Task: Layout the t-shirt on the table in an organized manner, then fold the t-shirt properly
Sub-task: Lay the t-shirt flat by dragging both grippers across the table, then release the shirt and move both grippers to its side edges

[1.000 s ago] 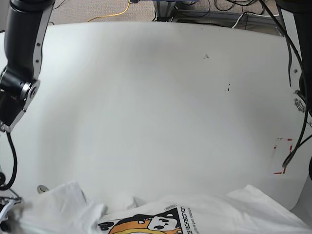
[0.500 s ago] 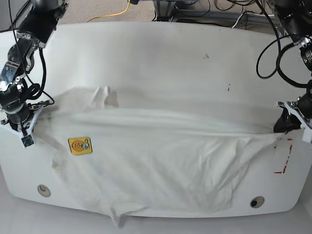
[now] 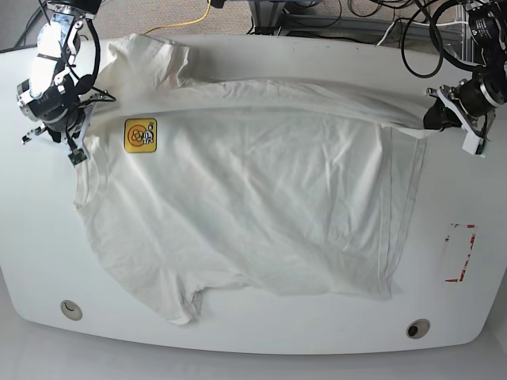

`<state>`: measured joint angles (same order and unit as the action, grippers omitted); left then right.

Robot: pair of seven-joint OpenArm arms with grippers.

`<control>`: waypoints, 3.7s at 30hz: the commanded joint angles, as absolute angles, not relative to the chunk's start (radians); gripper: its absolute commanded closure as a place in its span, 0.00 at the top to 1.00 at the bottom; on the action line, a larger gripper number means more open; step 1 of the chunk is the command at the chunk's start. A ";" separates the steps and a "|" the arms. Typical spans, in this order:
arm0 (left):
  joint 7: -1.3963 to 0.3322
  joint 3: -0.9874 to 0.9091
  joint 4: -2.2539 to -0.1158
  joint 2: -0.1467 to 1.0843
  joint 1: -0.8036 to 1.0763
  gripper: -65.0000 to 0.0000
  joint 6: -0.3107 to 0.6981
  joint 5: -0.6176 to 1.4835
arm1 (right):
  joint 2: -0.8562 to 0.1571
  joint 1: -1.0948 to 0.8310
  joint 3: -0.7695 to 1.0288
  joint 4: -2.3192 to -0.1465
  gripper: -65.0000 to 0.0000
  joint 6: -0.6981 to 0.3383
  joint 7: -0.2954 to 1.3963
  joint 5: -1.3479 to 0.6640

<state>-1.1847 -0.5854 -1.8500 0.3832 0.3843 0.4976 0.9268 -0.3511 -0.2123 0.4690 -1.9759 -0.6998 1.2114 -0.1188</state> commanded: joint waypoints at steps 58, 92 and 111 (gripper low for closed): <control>-1.343 -0.776 -1.867 0.455 0.484 0.74 0.498 0.803 | -0.274 -0.424 0.553 -2.018 0.95 -0.698 1.201 -0.113; -1.079 -0.464 -1.265 0.412 -0.496 0.74 0.414 0.572 | -0.309 0.447 0.576 -1.205 0.95 -0.698 0.839 0.022; -0.839 -0.294 -1.064 0.415 -0.536 0.74 0.409 0.568 | -0.378 0.618 0.562 -0.562 0.95 -0.698 0.374 0.096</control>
